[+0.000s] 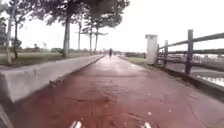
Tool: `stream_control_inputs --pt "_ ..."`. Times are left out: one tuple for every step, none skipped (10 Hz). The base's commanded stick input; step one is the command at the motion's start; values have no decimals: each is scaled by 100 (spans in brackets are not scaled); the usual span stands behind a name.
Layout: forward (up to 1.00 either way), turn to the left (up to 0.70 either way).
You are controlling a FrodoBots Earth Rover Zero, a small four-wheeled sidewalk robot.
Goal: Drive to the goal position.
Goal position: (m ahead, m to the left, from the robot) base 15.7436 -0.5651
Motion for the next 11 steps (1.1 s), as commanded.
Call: stream_control_inputs --pt "50 1" --pt "50 0" --pt "50 0" --pt "50 0" --pt "50 0" --pt "50 0" --pt "50 -28" --pt "50 -34" --pt "50 -8" --pt "50 7" --pt "50 13"
